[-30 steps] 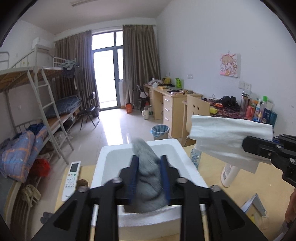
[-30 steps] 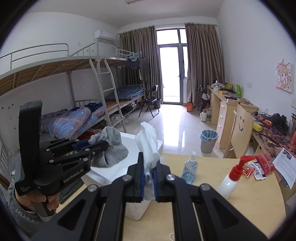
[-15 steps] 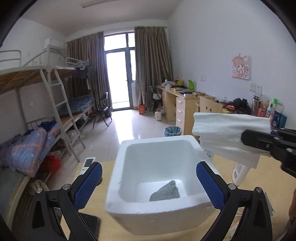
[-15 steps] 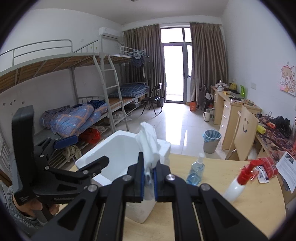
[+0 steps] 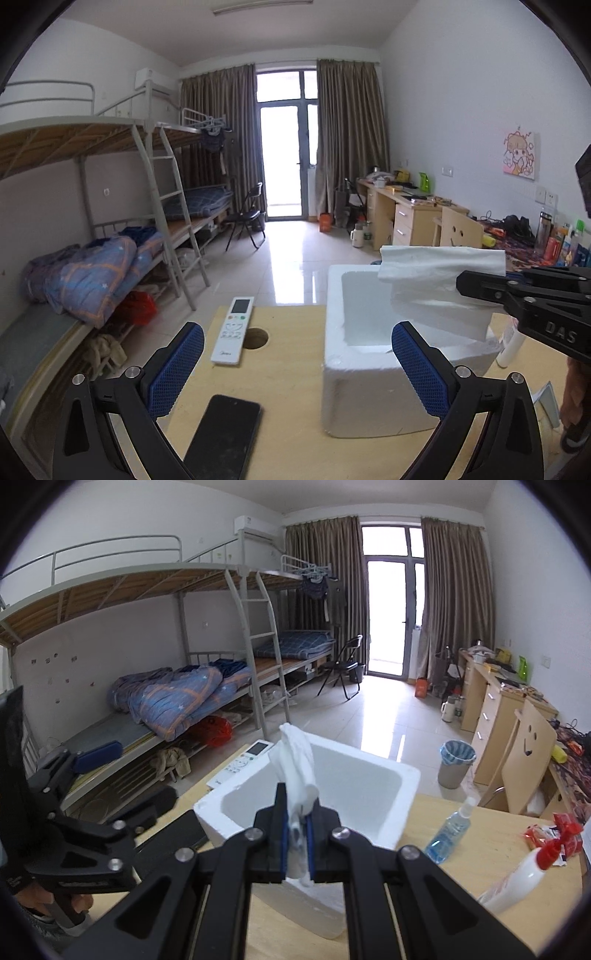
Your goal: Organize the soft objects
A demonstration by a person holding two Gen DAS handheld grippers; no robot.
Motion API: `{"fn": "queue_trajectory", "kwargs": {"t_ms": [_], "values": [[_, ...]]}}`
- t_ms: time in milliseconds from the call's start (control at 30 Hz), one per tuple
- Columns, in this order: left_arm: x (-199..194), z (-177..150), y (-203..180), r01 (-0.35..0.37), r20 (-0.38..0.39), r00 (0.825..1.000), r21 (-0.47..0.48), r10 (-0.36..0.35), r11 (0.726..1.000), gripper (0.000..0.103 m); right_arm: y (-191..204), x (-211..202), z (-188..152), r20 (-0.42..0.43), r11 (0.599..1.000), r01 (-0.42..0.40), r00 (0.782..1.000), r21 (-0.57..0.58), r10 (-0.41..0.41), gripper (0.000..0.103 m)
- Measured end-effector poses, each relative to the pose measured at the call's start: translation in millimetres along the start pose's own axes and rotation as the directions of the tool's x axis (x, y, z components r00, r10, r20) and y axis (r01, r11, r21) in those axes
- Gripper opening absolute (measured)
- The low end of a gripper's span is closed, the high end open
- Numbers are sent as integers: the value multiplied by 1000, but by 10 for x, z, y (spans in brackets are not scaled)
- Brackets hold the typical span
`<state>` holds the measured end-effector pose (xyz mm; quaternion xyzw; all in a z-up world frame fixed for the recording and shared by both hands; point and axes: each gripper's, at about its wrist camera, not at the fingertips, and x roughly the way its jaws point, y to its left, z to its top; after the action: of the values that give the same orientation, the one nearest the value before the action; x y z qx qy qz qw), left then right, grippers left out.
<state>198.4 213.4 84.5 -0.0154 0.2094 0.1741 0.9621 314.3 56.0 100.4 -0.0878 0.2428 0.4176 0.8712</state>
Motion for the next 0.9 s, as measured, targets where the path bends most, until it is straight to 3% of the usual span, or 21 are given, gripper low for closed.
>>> {"fn": "queue_trajectory", "kwargs": {"t_ms": [300, 367, 433, 500, 900], "values": [[-62, -79, 71, 7, -3, 1000, -15, -7, 1000, 102, -77, 129, 2, -47, 999, 36, 998, 32, -34, 11], [-77, -90, 70, 7, 1, 1000, -19, -7, 1000, 102, -68, 121, -4, -53, 998, 55, 997, 29, -53, 28], [-87, -79, 72, 5, 2, 1000, -19, -5, 1000, 102, -50, 99, 8, -37, 998, 56, 998, 35, -55, 74], [-105, -82, 62, 10, 4, 1000, -20, -10, 1000, 102, -34, 40, 10, -8, 998, 54, 999, 36, -53, 82], [-265, -143, 14, 12, 26, 1000, -25, -12, 1000, 102, -55, -184, -34, 15, 997, 57, 998, 52, -58, 83]]}}
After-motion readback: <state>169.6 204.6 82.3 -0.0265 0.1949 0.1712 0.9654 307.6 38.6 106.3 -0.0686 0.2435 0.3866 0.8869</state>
